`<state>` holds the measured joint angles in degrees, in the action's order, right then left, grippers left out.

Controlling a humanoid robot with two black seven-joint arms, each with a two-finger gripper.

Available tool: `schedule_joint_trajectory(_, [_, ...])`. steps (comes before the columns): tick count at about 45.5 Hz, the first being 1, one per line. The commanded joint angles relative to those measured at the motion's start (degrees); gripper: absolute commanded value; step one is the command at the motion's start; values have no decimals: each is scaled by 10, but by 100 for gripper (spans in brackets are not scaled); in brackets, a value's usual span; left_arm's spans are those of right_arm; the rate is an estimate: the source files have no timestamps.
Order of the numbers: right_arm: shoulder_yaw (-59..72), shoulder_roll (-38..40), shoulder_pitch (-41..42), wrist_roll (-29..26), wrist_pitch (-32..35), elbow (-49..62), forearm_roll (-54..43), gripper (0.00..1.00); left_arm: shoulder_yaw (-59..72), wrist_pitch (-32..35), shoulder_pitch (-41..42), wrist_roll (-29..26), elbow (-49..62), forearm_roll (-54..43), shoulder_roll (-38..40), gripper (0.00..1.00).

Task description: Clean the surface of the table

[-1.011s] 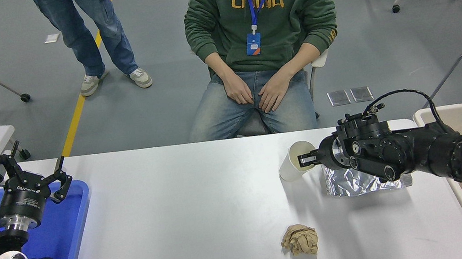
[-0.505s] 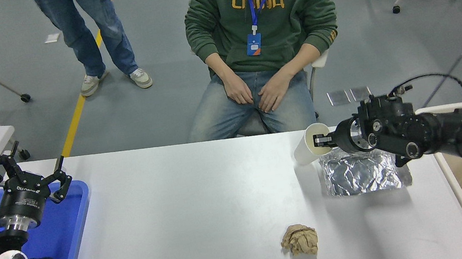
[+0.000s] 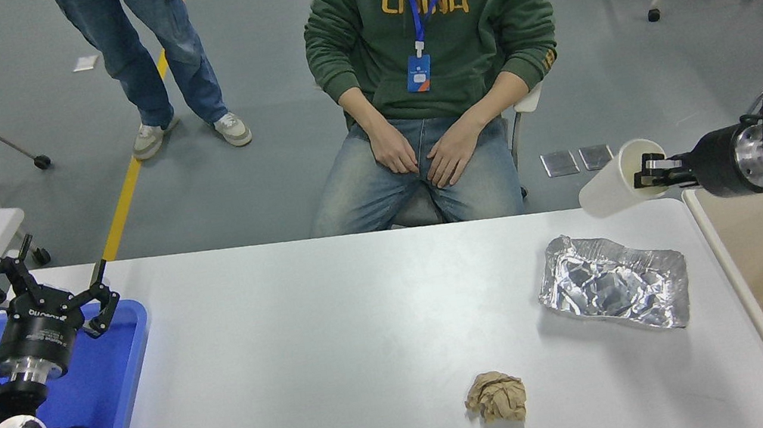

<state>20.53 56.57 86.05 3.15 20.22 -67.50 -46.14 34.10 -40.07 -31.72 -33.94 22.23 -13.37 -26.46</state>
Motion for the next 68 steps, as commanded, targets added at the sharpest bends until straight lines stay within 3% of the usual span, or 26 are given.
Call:
schedule_joint_trajectory(1, [-1,160,141,-1,123,-59,-18,0,0,0,0,0,0,0,0,100])
schedule_joint_trajectory(9, [-1,189,204,-1,187,-57,-48,0,0,0,0,0,0,0,0,100])
schedule_joint_trajectory(26, [10,186,183,-1,179,-46,-52,0,0,0,0,0,0,0,1,100])
schedule_joint_trajectory(38, [1,174,38,3,97,51,-42,0,0,0,0,0,0,0,0,100])
schedule_joint_trajectory(48, [1,153,-83,2,-22,109,-31,0,0,0,0,0,0,0,0,100])
schedule_joint_trajectory(68, [-1,-7,-320,1,-201,308,198,0,0,0,0,0,0,0,0,100])
